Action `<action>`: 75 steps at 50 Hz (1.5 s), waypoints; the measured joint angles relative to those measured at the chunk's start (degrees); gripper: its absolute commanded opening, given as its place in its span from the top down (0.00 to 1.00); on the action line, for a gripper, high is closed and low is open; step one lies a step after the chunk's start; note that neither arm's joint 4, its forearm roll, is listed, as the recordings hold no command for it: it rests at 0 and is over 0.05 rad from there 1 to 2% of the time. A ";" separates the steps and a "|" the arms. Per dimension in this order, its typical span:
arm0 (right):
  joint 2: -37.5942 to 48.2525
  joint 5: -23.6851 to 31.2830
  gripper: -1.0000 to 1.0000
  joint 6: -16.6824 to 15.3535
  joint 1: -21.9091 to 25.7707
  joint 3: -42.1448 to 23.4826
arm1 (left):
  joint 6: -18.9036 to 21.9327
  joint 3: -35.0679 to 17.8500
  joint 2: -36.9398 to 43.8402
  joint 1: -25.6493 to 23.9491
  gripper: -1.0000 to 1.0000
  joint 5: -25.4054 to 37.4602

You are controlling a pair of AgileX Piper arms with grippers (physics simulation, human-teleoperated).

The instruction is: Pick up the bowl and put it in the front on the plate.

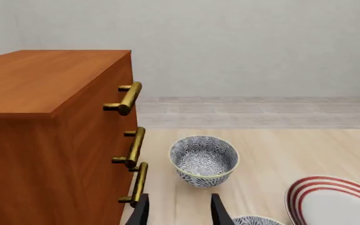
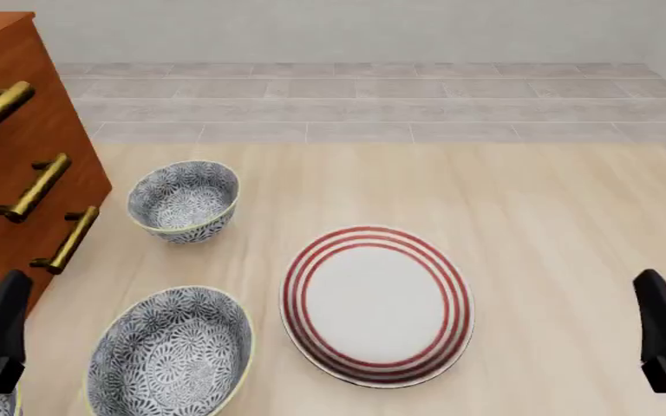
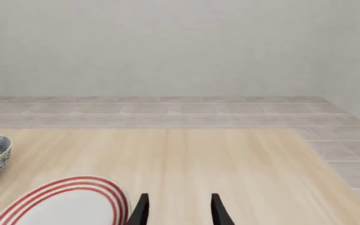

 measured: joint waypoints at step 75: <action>67.38 -8.13 0.00 -0.97 29.30 -51.73 | 0.00 0.00 0.00 0.00 0.00 0.00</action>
